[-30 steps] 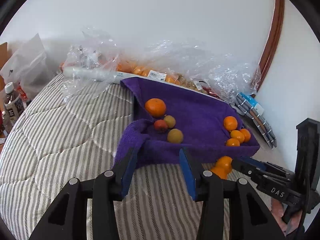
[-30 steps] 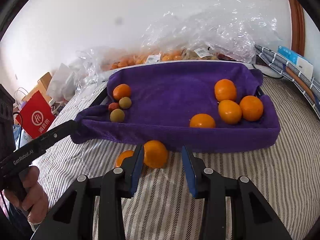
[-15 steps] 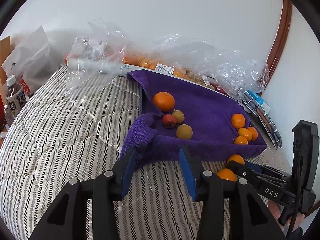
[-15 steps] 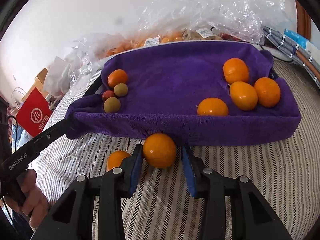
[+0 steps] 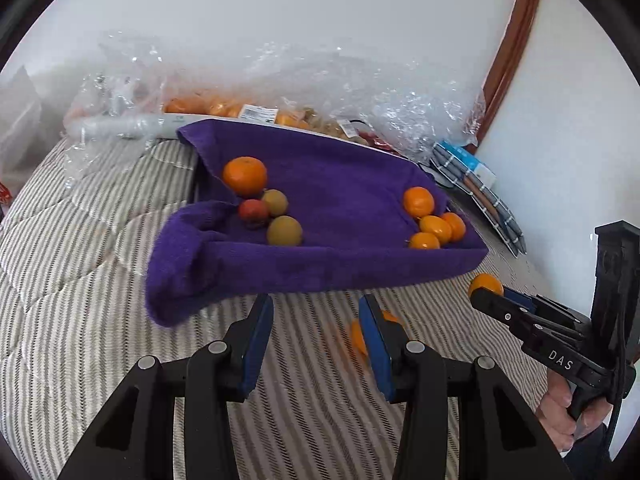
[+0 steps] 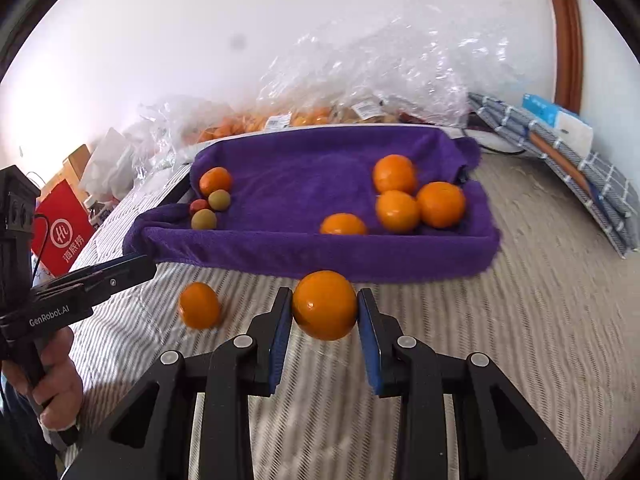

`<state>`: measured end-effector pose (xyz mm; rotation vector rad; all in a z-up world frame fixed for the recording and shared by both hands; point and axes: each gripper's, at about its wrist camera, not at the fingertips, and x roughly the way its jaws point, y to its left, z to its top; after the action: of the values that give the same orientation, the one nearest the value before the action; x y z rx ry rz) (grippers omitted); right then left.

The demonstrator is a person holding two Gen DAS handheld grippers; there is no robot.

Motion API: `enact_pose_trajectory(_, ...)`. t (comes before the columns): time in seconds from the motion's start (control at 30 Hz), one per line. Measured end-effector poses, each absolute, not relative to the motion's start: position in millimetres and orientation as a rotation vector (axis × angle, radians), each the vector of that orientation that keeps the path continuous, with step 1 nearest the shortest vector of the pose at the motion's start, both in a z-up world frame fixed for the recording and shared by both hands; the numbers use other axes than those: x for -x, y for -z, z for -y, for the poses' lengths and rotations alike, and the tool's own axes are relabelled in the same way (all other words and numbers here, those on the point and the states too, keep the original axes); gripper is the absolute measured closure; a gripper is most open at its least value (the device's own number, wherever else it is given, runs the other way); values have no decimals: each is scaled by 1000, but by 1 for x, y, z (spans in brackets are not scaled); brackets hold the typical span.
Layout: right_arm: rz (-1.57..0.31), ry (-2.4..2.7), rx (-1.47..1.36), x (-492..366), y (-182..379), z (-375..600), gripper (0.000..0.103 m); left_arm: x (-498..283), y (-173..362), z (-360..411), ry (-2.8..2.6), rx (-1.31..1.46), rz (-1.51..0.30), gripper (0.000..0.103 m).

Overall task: Organize fruits
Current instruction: 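Carry the tangerine onto the towel and open the right gripper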

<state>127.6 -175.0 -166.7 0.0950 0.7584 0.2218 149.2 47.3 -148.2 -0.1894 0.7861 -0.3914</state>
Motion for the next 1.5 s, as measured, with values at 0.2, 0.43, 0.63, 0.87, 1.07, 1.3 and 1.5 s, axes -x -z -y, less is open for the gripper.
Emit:
enact_pose_trajectory(0.2, -731, -183, -90, -111, 159, 205, 71, -153, 159, -4, 445, 120, -869, 60)
enact_pose_trajectory(0.43, -721, -181, -126, -112, 161, 220, 71, -153, 164, 11, 445, 81, -900, 70)
enact_pose_trajectory(0.63, -709, -198, -137, -123, 157, 213, 71, -156, 151, -12, 409, 149, -857, 70)
enact_pose_trajectory(0.87, -667, -239, -109, -159, 144, 196, 71, -197, 122, -41, 304, 182, -788, 70)
enact_pose_trajectory(1.07, -659, -266, -88, -200, 141, 185, 71, -240, 126, -39, 315, 238, -792, 70)
enact_pose_trajectory(1.3, -671, -285, -95, -224, 159, 180, 70, -248, 146, -35, 347, 251, -820, 70)
enact_pose_trajectory(1.5, -687, -264, -126, -229, 168, 186, 70, -250, 152, -33, 360, 252, -838, 70)
